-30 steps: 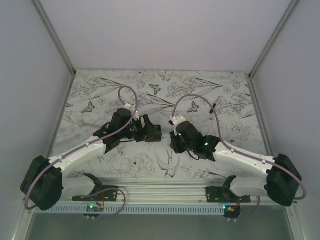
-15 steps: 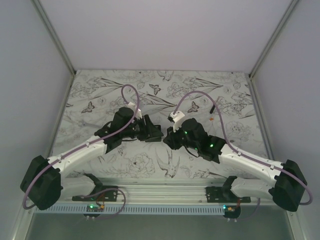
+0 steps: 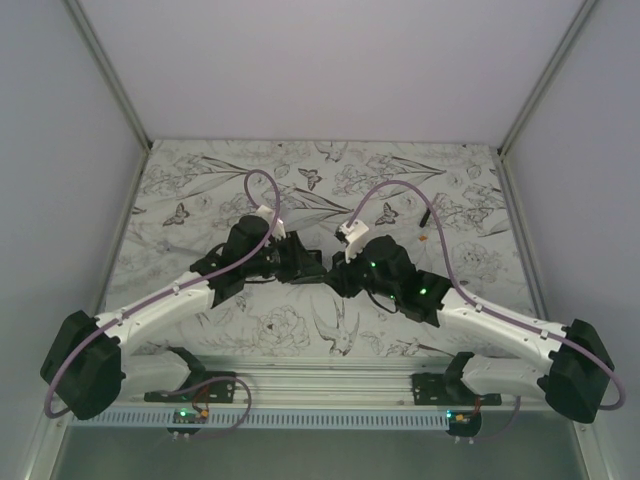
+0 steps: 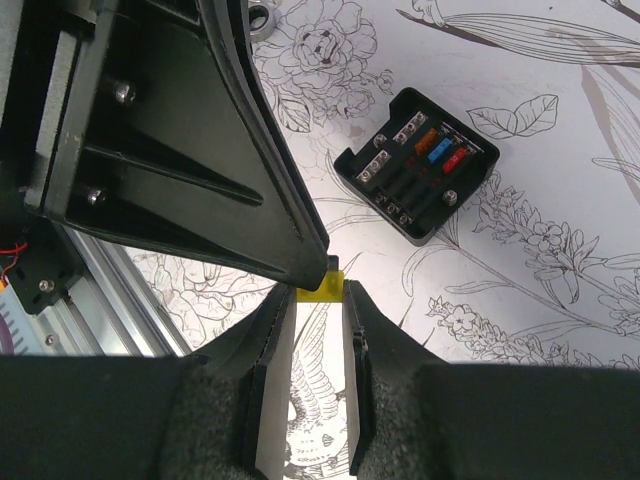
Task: Snap on the fuse box
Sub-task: Pick up the fuse from the center of the board.
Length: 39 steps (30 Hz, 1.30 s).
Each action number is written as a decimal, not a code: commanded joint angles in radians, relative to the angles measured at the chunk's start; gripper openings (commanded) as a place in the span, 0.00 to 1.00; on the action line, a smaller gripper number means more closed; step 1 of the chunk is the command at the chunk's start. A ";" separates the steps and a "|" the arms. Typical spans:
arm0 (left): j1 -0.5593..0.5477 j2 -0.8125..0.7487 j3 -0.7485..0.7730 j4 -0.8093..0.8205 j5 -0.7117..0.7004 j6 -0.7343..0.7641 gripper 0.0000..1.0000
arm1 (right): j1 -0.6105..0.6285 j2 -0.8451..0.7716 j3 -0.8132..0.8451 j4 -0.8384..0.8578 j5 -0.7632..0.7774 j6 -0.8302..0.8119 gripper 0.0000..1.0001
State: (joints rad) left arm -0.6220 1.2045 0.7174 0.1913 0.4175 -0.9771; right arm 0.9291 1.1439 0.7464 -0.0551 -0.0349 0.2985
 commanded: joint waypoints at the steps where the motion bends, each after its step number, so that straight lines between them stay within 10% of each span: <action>1: -0.007 0.004 0.012 0.021 -0.006 -0.015 0.24 | 0.010 0.003 0.034 0.059 -0.007 -0.013 0.24; 10: -0.007 -0.015 0.002 0.022 -0.018 -0.028 0.00 | 0.011 0.011 0.031 0.096 0.005 0.008 0.24; 19: 0.025 -0.145 -0.047 0.022 -0.125 -0.032 0.00 | 0.008 -0.033 -0.002 0.236 0.059 0.150 0.51; 39: 0.046 -0.601 -0.168 0.061 -0.452 -0.168 0.00 | 0.033 0.170 -0.116 1.072 -0.028 0.692 0.43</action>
State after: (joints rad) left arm -0.5804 0.6331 0.5598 0.2054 0.0120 -1.1053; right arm 0.9428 1.2888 0.5907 0.8055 -0.0360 0.9054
